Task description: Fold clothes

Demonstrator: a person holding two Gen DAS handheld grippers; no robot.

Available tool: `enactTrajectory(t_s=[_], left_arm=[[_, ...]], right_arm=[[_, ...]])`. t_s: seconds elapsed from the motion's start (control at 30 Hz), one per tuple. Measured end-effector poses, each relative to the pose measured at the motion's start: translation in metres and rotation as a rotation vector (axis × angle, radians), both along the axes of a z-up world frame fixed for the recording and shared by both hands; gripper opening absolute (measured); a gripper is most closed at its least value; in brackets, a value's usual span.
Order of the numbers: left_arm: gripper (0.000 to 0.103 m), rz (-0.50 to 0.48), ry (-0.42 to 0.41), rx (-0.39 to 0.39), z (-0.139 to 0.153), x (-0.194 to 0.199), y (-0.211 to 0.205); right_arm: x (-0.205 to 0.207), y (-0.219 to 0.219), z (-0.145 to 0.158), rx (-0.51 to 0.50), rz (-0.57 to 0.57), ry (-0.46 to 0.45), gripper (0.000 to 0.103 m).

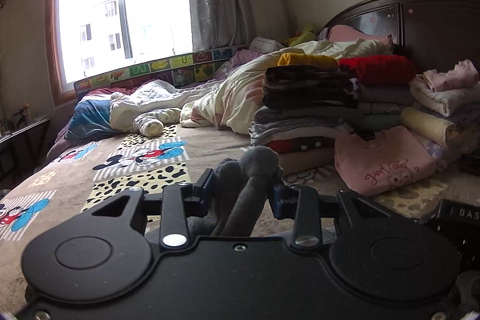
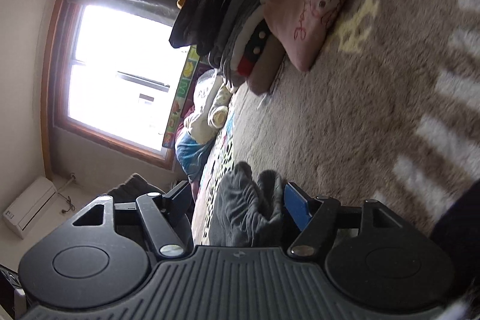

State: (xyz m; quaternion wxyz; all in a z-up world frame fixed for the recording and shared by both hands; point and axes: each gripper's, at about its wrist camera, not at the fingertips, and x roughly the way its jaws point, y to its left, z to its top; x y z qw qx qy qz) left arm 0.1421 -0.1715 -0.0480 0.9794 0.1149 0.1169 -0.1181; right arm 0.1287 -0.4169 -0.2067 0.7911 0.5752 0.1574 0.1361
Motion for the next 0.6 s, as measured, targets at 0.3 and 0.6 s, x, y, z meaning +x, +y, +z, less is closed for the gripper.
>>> enactTrajectory(t_s=[0.3,0.6], left_arm=[[0.036,-0.125,-0.043,0.231,-0.05,-0.02,-0.05],[0.066,-0.367,-0.1,0.445,-0.074,-0.062,-0.048]], right_arm=[[0.003,-0.009,-0.005,0.079,0.01,-0.054,0.069],[0.017,0.001,-0.01,0.153,0.068,-0.052,0.071]])
